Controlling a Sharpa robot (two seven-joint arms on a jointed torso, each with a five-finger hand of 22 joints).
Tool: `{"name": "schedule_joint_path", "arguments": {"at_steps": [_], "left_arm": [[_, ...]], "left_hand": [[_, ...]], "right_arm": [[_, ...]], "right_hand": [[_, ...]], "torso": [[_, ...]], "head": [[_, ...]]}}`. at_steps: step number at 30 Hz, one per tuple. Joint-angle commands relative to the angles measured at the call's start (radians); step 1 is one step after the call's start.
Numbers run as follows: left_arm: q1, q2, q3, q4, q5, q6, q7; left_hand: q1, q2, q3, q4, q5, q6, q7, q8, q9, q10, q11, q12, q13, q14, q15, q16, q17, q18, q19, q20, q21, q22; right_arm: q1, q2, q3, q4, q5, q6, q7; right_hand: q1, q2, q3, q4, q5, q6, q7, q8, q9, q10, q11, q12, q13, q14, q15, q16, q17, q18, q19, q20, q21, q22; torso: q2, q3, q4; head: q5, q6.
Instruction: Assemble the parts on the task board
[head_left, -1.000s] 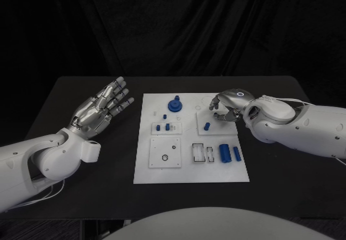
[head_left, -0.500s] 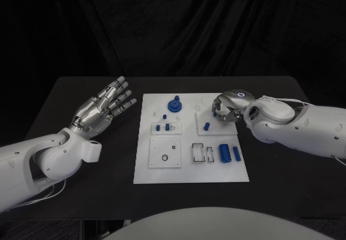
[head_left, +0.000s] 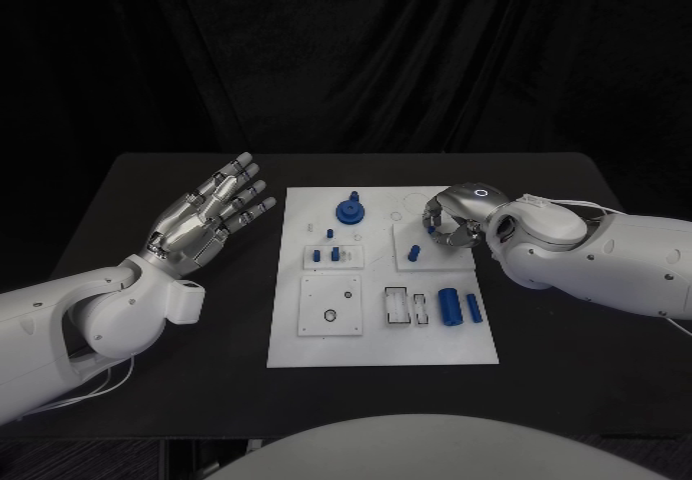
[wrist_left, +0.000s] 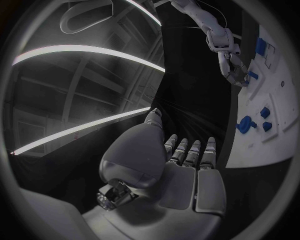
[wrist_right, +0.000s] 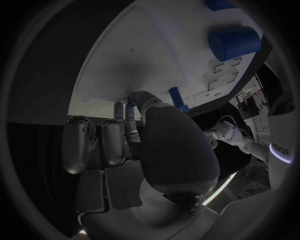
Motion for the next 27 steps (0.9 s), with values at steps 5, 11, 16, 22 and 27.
{"name": "schedule_joint_path", "arguments": {"at_steps": [5, 11, 16, 22, 27], "left_arm": [[-0.001, 0.005, 0.001, -0.003, 0.005, 0.014, 0.008], [-0.002, 0.009, 0.001, -0.009, 0.005, 0.015, 0.003], [-0.002, 0.013, 0.001, -0.013, 0.005, 0.015, 0.003], [-0.003, 0.018, 0.001, -0.019, 0.005, 0.017, -0.002], [-0.003, 0.021, 0.001, -0.025, 0.005, 0.019, -0.006]], "left_hand": [[0.015, 0.004, 0.003, -0.016, 0.016, -0.004, 0.005, -0.005, -0.001, -0.002, 0.003, 0.002, 0.0, -0.001, 0.009, 0.003, 0.0, -0.007, 0.002, 0.007, 0.005, -0.001], [0.025, 0.01, 0.008, -0.031, 0.032, -0.009, 0.01, -0.006, -0.002, -0.004, 0.003, 0.0, 0.0, -0.004, 0.012, 0.001, 0.0, -0.006, 0.004, 0.012, 0.005, -0.001], [0.029, 0.015, 0.011, -0.041, 0.04, -0.027, 0.008, -0.009, -0.004, -0.008, 0.002, -0.002, -0.001, -0.005, 0.015, 0.001, -0.001, -0.005, 0.006, 0.016, 0.006, -0.002], [0.031, 0.016, 0.012, -0.046, 0.045, -0.021, 0.01, -0.007, -0.003, -0.008, 0.007, 0.003, 0.0, -0.006, 0.017, 0.001, -0.001, -0.005, 0.006, 0.017, 0.006, -0.003], [0.032, 0.016, 0.013, -0.049, 0.047, -0.02, 0.011, -0.006, -0.002, -0.008, 0.009, 0.004, 0.001, -0.006, 0.017, 0.001, -0.001, -0.005, 0.007, 0.018, 0.006, -0.002]], "right_arm": [[-0.005, 0.001, 0.0, -0.003, 0.017, -0.017, 0.006], [-0.005, 0.005, 0.0, -0.004, 0.027, -0.021, 0.013], [-0.006, 0.008, 0.0, -0.006, 0.029, -0.02, 0.014], [-0.006, 0.011, 0.0, -0.009, 0.03, -0.018, 0.015], [-0.006, 0.012, 0.001, -0.01, 0.03, -0.02, 0.017]], "right_hand": [[-0.01, 0.002, 0.019, -0.005, -0.029, -0.042, 0.014, -0.014, 0.0, 0.02, -0.007, 0.022, 0.013, -0.01, -0.014, -0.009, -0.018, -0.016, -0.005, -0.012, -0.008, 0.191], [-0.004, 0.008, 0.032, -0.007, -0.033, -0.036, 0.023, -0.016, -0.002, 0.025, -0.011, 0.028, 0.017, -0.01, -0.017, -0.01, -0.021, -0.015, -0.007, -0.015, -0.012, 0.19], [0.015, 0.021, 0.059, -0.021, -0.008, 0.011, 0.032, 0.0, 0.001, 0.04, -0.02, 0.031, 0.019, -0.001, -0.025, 0.001, -0.008, -0.019, 0.004, -0.023, 0.006, 0.196], [0.016, 0.024, 0.066, -0.028, -0.008, 0.034, 0.035, 0.009, 0.006, 0.058, -0.024, 0.028, 0.016, 0.006, -0.029, 0.009, 0.001, -0.022, 0.012, -0.027, 0.018, 0.2], [0.012, 0.026, 0.068, -0.038, -0.014, 0.079, 0.03, 0.036, 0.025, 0.09, -0.029, 0.017, 0.007, 0.011, -0.034, 0.013, 0.005, -0.024, 0.017, -0.032, 0.027, 0.202]], "torso": [[0.0, 0.0004, 0.0005], [0.0, 0.0001, 0.0003], [0.0, 0.0001, -0.001], [0.0, 0.0002, -0.0002], [0.0, 0.0, 0.0011]], "head": [[-0.001, 0.0], [-0.003, 0.0], [-0.002, 0.0], [-0.002, 0.0], [-0.002, 0.0]]}}
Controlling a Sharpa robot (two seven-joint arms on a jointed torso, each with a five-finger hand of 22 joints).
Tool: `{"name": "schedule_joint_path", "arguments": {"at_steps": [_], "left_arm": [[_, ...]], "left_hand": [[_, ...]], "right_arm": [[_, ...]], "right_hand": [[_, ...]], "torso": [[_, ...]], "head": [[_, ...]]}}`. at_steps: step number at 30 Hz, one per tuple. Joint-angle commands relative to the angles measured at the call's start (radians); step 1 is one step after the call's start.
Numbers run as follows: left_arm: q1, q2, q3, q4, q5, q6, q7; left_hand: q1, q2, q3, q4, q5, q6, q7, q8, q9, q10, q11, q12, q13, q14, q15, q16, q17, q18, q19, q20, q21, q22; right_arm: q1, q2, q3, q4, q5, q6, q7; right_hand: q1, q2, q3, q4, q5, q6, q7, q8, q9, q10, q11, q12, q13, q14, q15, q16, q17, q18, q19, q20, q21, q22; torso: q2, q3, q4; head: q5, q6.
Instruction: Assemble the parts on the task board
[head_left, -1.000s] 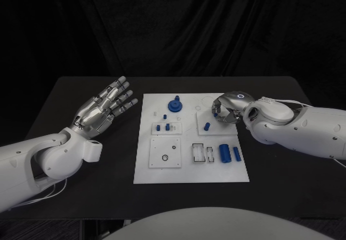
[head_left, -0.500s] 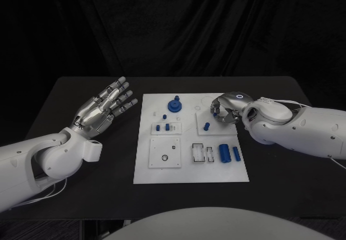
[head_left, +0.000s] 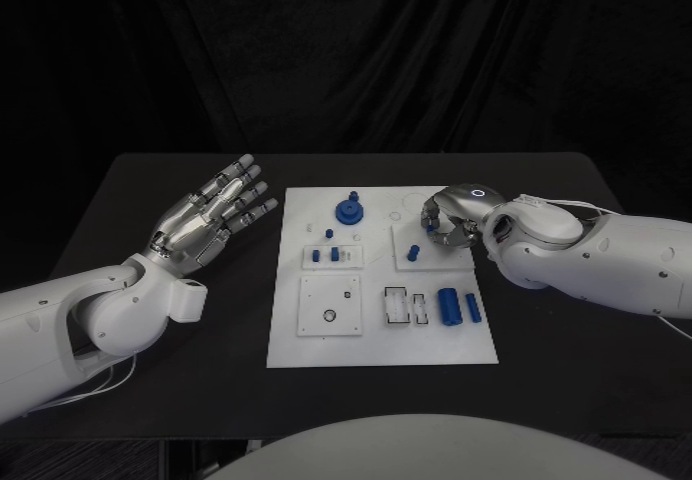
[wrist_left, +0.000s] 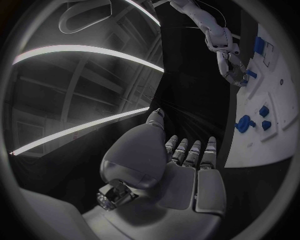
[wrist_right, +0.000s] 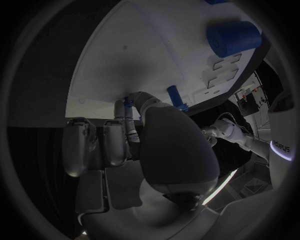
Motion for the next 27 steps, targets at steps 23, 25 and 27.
{"name": "schedule_joint_path", "arguments": {"at_steps": [23, 25, 27], "left_arm": [[-0.004, 0.011, 0.001, -0.021, 0.005, 0.022, -0.023], [-0.004, 0.011, 0.001, -0.021, 0.005, 0.021, -0.025], [-0.005, 0.011, 0.001, -0.021, 0.005, 0.021, -0.027]], "left_hand": [[0.014, 0.012, 0.01, -0.023, 0.013, 0.011, 0.025, 0.003, 0.003, -0.007, 0.012, 0.005, 0.001, -0.005, 0.012, 0.0, -0.001, -0.003, 0.0, 0.011, 0.005, -0.005], [0.014, 0.012, 0.01, -0.023, 0.013, 0.012, 0.025, 0.003, 0.003, -0.007, 0.012, 0.006, 0.001, -0.005, 0.012, 0.0, -0.001, -0.003, 0.0, 0.011, 0.005, -0.006], [0.014, 0.012, 0.01, -0.023, 0.013, 0.012, 0.025, 0.003, 0.003, -0.007, 0.012, 0.006, 0.001, -0.005, 0.012, 0.0, -0.001, -0.003, 0.0, 0.011, 0.005, -0.006]], "right_arm": [[-0.002, -0.018, 0.002, 0.022, 0.001, -0.075, 0.025], [0.004, -0.023, 0.002, 0.031, 0.001, -0.072, 0.022], [0.012, -0.028, 0.003, 0.04, 0.001, -0.067, 0.019]], "right_hand": [[0.014, 0.025, 0.015, -0.046, -0.042, 0.054, -0.006, 0.037, 0.057, 0.088, -0.007, -0.068, -0.039, 0.021, -0.014, 0.021, 0.021, -0.024, 0.03, -0.016, 0.043, 0.214], [0.014, 0.026, 0.015, -0.046, -0.046, 0.053, -0.006, 0.035, 0.057, 0.088, -0.007, -0.072, -0.041, 0.022, -0.014, 0.021, 0.021, -0.024, 0.031, -0.016, 0.044, 0.215], [0.015, 0.027, 0.017, -0.047, -0.049, 0.05, -0.005, 0.032, 0.057, 0.088, -0.006, -0.078, -0.044, 0.024, -0.013, 0.026, 0.028, -0.025, 0.033, -0.016, 0.048, 0.216]], "torso": [[-0.001, -0.0008, 0.0008], [-0.001, -0.0006, 0.0016], [-0.001, -0.0004, 0.0019]], "head": [[0.015, 0.0], [0.016, 0.0], [0.017, 0.0]]}}
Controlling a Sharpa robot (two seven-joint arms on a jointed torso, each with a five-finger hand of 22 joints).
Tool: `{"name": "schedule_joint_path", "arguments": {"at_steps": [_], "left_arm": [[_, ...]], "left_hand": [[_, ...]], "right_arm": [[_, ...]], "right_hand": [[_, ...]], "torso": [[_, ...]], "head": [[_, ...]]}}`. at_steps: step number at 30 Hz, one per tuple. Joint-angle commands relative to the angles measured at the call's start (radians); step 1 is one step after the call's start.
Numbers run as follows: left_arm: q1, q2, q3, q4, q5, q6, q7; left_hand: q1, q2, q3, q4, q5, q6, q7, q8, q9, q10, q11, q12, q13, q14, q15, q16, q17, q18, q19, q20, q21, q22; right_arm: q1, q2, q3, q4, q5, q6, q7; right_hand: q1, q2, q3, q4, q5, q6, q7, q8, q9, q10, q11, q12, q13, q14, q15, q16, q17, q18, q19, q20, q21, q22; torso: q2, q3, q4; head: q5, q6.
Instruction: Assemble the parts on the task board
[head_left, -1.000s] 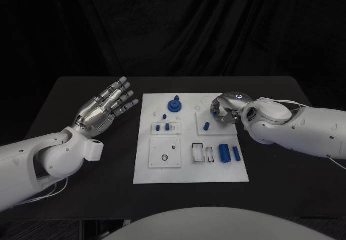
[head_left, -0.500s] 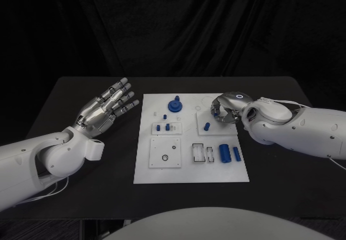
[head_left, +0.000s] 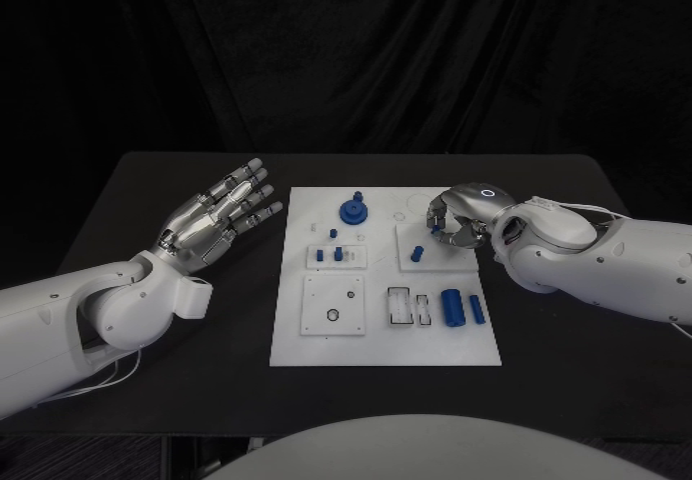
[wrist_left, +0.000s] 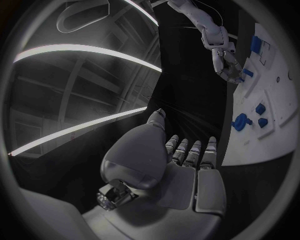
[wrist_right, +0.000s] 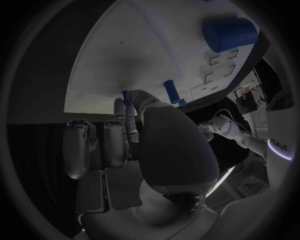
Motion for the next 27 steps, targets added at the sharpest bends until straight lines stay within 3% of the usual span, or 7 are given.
{"name": "schedule_joint_path", "arguments": {"at_steps": [1, 3, 9, 14, 19, 27], "left_arm": [[-0.001, 0.001, 0.001, 0.001, 0.004, 0.012, -0.001], [-0.001, 0.002, 0.001, 0.0, 0.004, 0.01, -0.002], [-0.001, 0.004, 0.001, -0.002, 0.004, -0.002, -0.001], [-0.002, 0.009, 0.001, -0.006, 0.004, -0.003, -0.002], [-0.002, 0.012, 0.001, -0.006, 0.004, 0.002, -0.002], [-0.003, 0.005, 0.001, 0.002, 0.004, -0.005, -0.001]], "left_hand": [[0.006, 0.004, -0.002, -0.007, 0.005, 0.0, 0.007, 0.003, 0.001, 0.001, 0.004, 0.006, 0.001, 0.001, 0.007, 0.0, -0.001, -0.003, 0.0, 0.004, 0.005, -0.001], [0.007, 0.004, 0.0, -0.012, 0.006, 0.005, 0.012, 0.004, 0.002, 0.001, 0.005, 0.008, 0.001, -0.002, 0.006, -0.002, -0.001, -0.002, -0.001, 0.005, 0.004, -0.003], [0.001, 0.004, 0.003, -0.034, 0.011, 0.012, 0.02, 0.007, 0.003, 0.0, 0.014, 0.018, 0.002, -0.022, -0.029, -0.018, -0.007, 0.012, -0.016, -0.008, -0.004, -0.03], [-0.001, 0.004, 0.003, -0.037, 0.012, 0.013, 0.021, 0.007, 0.003, 0.0, 0.016, 0.019, 0.002, -0.024, -0.034, -0.02, -0.008, 0.014, -0.02, -0.012, -0.006, -0.037], [0.0, 0.009, 0.008, -0.042, 0.013, 0.008, 0.023, 0.006, 0.002, -0.002, 0.02, 0.018, 0.001, -0.026, -0.033, -0.021, -0.008, 0.014, -0.023, -0.013, -0.008, -0.042], [0.002, 0.011, 0.012, -0.048, 0.012, 0.01, 0.025, 0.006, 0.002, -0.002, 0.022, 0.021, 0.002, -0.026, -0.034, -0.02, -0.008, 0.015, -0.024, -0.013, -0.008, -0.042]], "right_arm": [[0.014, -0.006, 0.003, 0.019, -0.004, -0.022, 0.0], [0.027, -0.013, 0.003, 0.034, -0.004, -0.014, -0.003], [0.068, -0.036, 0.003, 0.102, -0.004, 0.025, -0.023], [0.083, -0.042, 0.003, 0.17, -0.004, 0.058, -0.027], [0.081, -0.031, 0.001, 0.232, -0.016, 0.086, -0.007], [0.048, 0.005, 0.0, 0.297, -0.054, 0.137, 0.009]], "right_hand": [[-0.003, 0.006, 0.002, -0.004, -0.006, 0.004, 0.001, -0.005, 0.027, 0.003, 0.001, -0.007, -0.004, 0.025, -0.007, 0.007, 0.007, -0.011, 0.036, -0.006, 0.01, 0.217], [-0.004, 0.005, 0.002, -0.004, -0.008, 0.001, 0.002, -0.008, 0.027, 0.003, 0.002, -0.011, -0.006, 0.026, -0.006, 0.009, 0.01, -0.011, 0.037, -0.006, 0.011, 0.217], [-0.006, 0.003, 0.002, -0.004, -0.013, -0.004, 0.003, -0.014, 0.025, 0.004, 0.003, -0.017, -0.008, 0.029, -0.005, 0.013, 0.015, -0.011, 0.038, -0.005, 0.013, 0.218], [0.003, 0.001, 0.005, -0.011, -0.026, -0.008, 0.005, -0.022, 0.023, 0.008, 0.004, -0.026, -0.013, 0.027, -0.004, 0.01, 0.011, -0.011, 0.037, -0.004, 0.012, 0.217], [0.014, 0.004, 0.011, -0.019, -0.031, -0.004, 0.005, -0.027, 0.021, 0.016, 0.004, -0.032, -0.017, 0.033, -0.005, 0.021, 0.026, -0.014, 0.044, -0.004, 0.025, 0.222], [0.014, 0.003, 0.015, -0.018, -0.048, -0.009, 0.009, -0.051, 0.007, 0.023, 0.009, -0.062, -0.037, 0.035, -0.001, 0.022, 0.026, -0.014, 0.044, -0.002, 0.025, 0.221]], "torso": [[0.001, 0.0002, 0.0012], [0.001, -0.0001, 0.0016], [0.0, -0.0008, 0.0016], [0.002, -0.0006, 0.0014], [0.001, -0.001, -0.0001], [0.001, -0.0005, 0.0004]], "head": [[0.002, 0.0], [0.003, 0.0], [0.008, 0.0], [0.011, 0.0], [0.023, 0.0], [0.048, 0.0]]}}
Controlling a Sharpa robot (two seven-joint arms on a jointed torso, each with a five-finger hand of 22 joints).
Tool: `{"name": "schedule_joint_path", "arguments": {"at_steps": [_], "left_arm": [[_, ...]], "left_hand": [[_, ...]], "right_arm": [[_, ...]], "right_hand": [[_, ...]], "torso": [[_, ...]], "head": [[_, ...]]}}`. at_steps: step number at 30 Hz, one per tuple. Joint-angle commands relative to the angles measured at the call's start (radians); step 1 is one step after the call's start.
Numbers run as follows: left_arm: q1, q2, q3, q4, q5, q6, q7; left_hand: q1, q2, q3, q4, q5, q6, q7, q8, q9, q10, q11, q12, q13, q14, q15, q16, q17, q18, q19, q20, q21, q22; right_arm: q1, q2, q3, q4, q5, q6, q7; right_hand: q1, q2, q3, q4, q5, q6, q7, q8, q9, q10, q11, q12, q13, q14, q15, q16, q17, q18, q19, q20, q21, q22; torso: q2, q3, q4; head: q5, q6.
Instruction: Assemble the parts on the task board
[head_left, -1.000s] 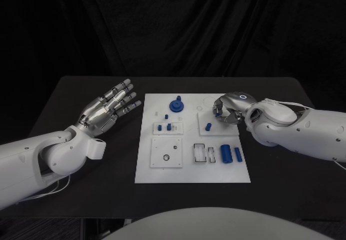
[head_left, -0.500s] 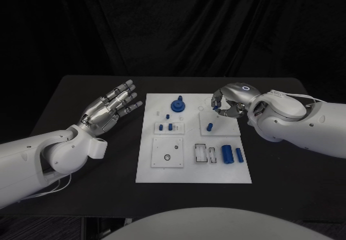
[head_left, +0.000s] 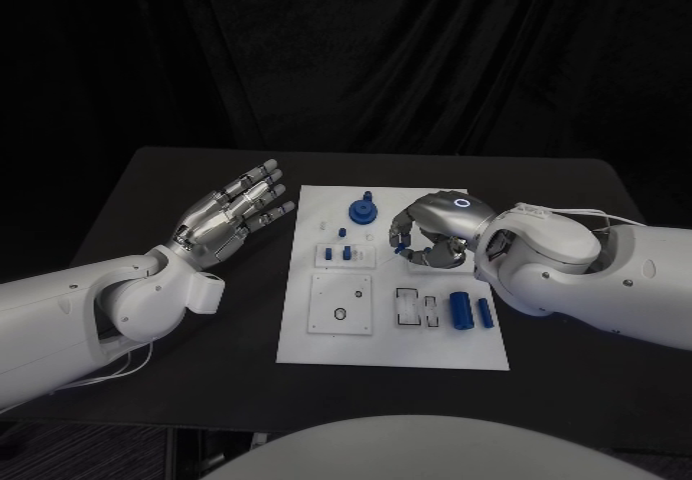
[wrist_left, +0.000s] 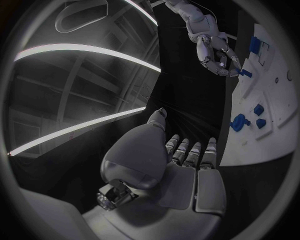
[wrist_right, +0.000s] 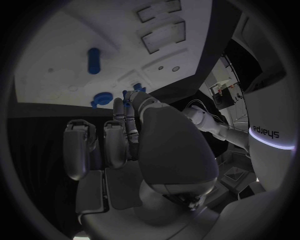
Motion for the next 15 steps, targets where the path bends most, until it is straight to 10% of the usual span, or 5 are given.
{"name": "schedule_joint_path", "arguments": {"at_steps": [1, 15], "left_arm": [[-0.001, -0.001, 0.001, 0.004, 0.004, -0.002, 0.009], [-0.001, 0.01, 0.001, 0.002, 0.004, 0.001, 0.009]], "left_hand": [[0.003, 0.011, 0.001, -0.005, 0.005, 0.001, 0.006, 0.002, 0.001, -0.001, 0.006, 0.005, 0.001, -0.001, -0.005, -0.005, -0.001, 0.015, -0.004, 0.0, -0.004, -0.001], [0.003, 0.014, 0.005, -0.008, 0.006, -0.001, 0.008, 0.002, 0.0, -0.002, 0.008, 0.005, 0.001, -0.001, -0.002, -0.004, 0.0, 0.015, -0.005, 0.001, -0.004, -0.002]], "right_arm": [[-0.014, 0.02, 0.001, 0.013, -0.04, 0.059, 0.014], [-0.059, 0.14, 0.001, -0.052, -0.12, 0.079, 0.044]], "right_hand": [[0.008, -0.001, 0.003, -0.004, -0.008, -0.001, 0.003, -0.01, -0.003, 0.008, 0.0, -0.006, -0.003, 0.034, -0.001, 0.001, 0.015, -0.014, 0.043, -0.001, 0.001, 0.22], [0.014, -0.005, 0.003, -0.01, -0.017, 0.004, 0.004, -0.021, -0.01, 0.017, 0.001, -0.016, -0.01, 0.028, 0.0, -0.007, 0.003, -0.011, 0.037, 0.0, -0.01, 0.216]], "torso": [[0.001, 0.0004, 0.0], [-0.001, -0.0007, 0.0021]], "head": [[0.015, 0.0], [0.033, 0.0]]}}
